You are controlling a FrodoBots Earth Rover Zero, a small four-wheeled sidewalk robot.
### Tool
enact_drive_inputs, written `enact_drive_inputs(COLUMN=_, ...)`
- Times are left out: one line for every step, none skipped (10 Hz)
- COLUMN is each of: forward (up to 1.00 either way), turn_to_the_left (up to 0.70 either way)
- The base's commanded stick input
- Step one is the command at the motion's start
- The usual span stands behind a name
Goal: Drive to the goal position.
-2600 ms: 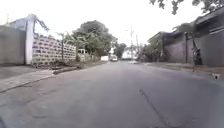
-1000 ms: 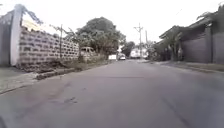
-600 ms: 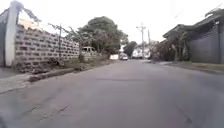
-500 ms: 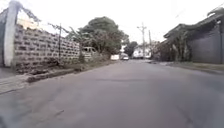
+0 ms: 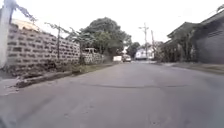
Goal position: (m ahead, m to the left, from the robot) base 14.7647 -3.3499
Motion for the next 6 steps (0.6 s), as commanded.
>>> enact_drive_inputs(forward=1.00, turn_to_the_left=0.02)
enact_drive_inputs(forward=1.00, turn_to_the_left=0.03)
enact_drive_inputs(forward=1.00, turn_to_the_left=0.07)
enact_drive_inputs(forward=1.00, turn_to_the_left=0.07)
enact_drive_inputs(forward=1.00, turn_to_the_left=0.07)
enact_drive_inputs(forward=1.00, turn_to_the_left=0.07)
